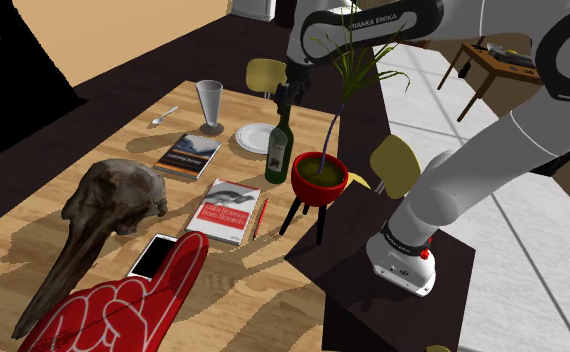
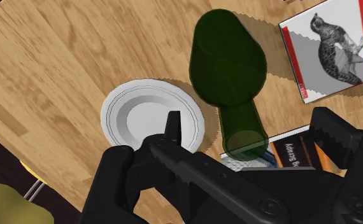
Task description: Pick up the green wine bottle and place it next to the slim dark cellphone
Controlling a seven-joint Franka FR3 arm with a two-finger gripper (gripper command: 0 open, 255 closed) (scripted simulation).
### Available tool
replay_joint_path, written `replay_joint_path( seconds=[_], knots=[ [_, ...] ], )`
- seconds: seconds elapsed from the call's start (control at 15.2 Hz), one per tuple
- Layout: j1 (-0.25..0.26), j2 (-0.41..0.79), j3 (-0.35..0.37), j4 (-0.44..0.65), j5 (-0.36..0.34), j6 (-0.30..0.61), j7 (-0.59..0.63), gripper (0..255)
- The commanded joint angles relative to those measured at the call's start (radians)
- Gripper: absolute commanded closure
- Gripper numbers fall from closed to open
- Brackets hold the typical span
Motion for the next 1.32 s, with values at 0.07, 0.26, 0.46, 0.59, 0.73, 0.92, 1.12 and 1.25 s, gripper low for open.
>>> replay_joint_path(
  seconds=[0.07, 0.26, 0.46, 0.59, 0.73, 0.92, 1.12, 1.25],
  knots=[
    [0.0, 0.015, 0.001, -0.025, -0.002, 0.041, 0.003, 0],
    [0.0, 0.015, 0.001, -0.025, -0.002, 0.041, 0.003, 0],
    [0.0, 0.015, 0.001, -0.025, -0.002, 0.041, 0.003, 0],
    [0.0, 0.015, 0.001, -0.025, -0.002, 0.04, 0.003, 255],
    [0.0, 0.015, 0.001, -0.025, -0.002, 0.04, 0.003, 255],
    [0.0, 0.015, 0.001, -0.025, -0.002, 0.04, 0.003, 255],
    [0.0, 0.015, 0.001, -0.025, -0.002, 0.04, 0.003, 255],
    [0.0, 0.011, 0.001, -0.015, -0.001, 0.027, 0.002, 255]
  ],
)
